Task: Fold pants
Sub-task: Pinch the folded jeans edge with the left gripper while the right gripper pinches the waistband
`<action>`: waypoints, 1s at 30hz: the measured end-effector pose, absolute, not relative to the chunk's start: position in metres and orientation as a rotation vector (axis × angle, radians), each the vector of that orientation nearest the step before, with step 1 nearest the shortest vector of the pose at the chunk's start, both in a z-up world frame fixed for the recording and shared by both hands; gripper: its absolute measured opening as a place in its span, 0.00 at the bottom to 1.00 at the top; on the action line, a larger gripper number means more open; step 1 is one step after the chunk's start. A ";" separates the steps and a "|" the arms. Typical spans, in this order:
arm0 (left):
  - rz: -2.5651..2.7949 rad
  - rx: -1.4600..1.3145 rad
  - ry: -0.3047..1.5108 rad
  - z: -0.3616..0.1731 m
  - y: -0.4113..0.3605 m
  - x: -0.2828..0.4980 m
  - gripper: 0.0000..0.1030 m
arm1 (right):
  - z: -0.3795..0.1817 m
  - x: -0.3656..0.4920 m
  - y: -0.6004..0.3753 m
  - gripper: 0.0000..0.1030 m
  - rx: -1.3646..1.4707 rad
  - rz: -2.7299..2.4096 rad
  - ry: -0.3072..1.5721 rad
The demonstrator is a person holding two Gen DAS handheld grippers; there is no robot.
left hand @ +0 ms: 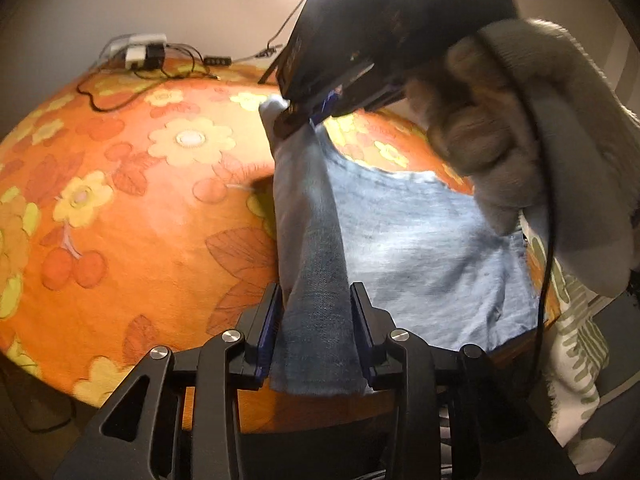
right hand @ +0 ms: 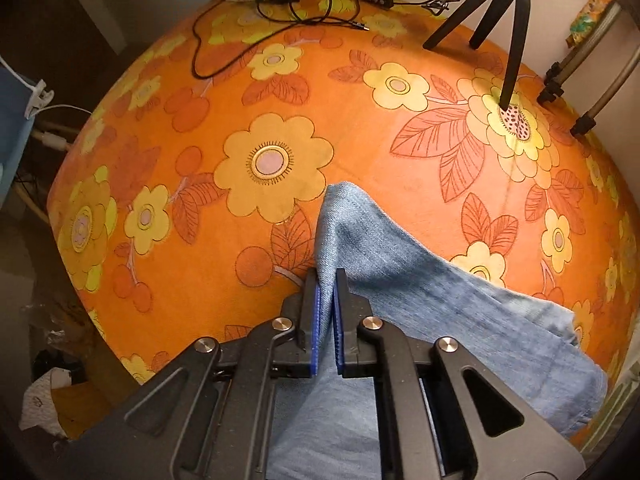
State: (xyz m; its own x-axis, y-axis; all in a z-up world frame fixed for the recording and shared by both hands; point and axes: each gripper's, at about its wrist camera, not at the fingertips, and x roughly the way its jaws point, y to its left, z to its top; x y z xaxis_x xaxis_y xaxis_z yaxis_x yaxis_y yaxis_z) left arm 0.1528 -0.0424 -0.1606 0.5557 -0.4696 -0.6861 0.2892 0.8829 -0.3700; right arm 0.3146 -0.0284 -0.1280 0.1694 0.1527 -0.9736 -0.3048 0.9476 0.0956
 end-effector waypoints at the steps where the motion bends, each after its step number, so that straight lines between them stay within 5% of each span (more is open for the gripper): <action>1: -0.459 -0.233 0.868 -0.161 -0.042 0.153 0.28 | -0.127 0.314 -0.029 0.06 -0.118 0.328 1.359; 2: -0.464 -0.240 0.855 -0.161 -0.041 0.152 0.17 | -0.126 0.314 -0.027 0.06 -0.108 0.328 1.357; 5: -0.485 -0.247 0.798 -0.153 -0.038 0.148 0.12 | -0.123 0.316 -0.032 0.06 -0.064 0.339 1.343; 18: -0.481 -0.288 0.663 -0.102 -0.002 0.150 0.11 | -0.060 0.324 -0.014 0.04 0.037 0.459 1.191; 30: -0.648 -0.123 0.633 -0.057 -0.074 0.132 0.11 | -0.014 0.303 -0.101 0.04 0.173 0.508 1.113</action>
